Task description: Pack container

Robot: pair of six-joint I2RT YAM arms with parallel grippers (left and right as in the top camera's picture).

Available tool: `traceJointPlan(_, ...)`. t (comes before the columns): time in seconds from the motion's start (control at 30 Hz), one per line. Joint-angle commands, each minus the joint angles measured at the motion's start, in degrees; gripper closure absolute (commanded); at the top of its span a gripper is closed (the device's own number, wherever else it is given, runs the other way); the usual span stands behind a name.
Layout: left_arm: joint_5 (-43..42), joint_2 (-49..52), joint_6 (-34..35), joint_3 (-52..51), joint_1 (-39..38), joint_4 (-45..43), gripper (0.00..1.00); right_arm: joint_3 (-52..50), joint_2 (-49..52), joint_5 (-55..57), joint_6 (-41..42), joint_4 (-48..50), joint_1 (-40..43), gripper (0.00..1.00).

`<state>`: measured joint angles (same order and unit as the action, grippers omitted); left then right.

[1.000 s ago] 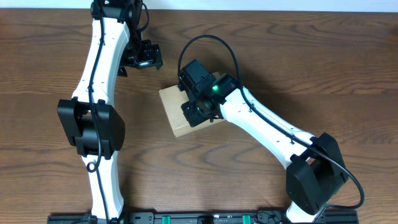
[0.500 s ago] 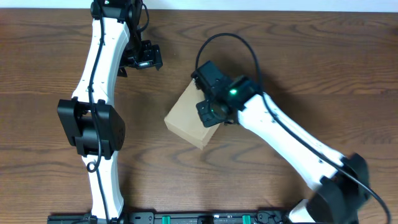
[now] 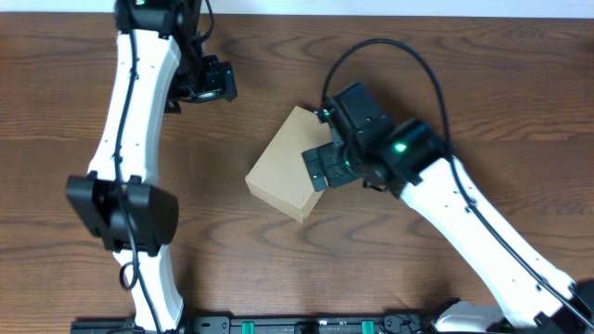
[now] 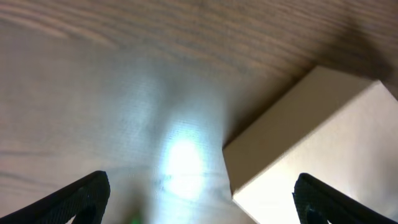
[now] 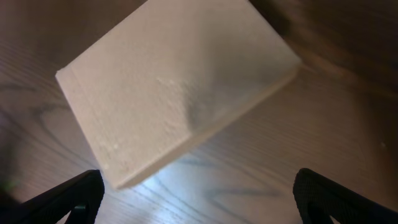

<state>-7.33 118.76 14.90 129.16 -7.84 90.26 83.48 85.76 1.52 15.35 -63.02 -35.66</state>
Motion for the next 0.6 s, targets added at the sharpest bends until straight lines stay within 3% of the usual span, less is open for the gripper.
traceJointPlan(0.0,-0.4,-4.6,-1.5,1.5,1.4,1.7,0.05,-0.1,-6.0,-0.2,-1.4,-1.0,1.8,0.01)
traceJointPlan(0.13,-5.0,-10.4,-4.0,1.5,2.8,3.8,0.05,-0.1,-12.7,-2.0,-4.1,-1.8,4.3,0.01)
traceJointPlan(0.37,-5.2,-21.1,-5.9,1.1,2.5,6.5,0.05,-1.8,-24.1,-1.9,-8.0,-3.8,7.6,0.01)
traceJointPlan(0.57,-4.3,-32.3,-5.9,-2.5,2.4,6.5,0.05,-9.4,-34.4,-1.8,-8.8,-3.2,8.0,0.01)
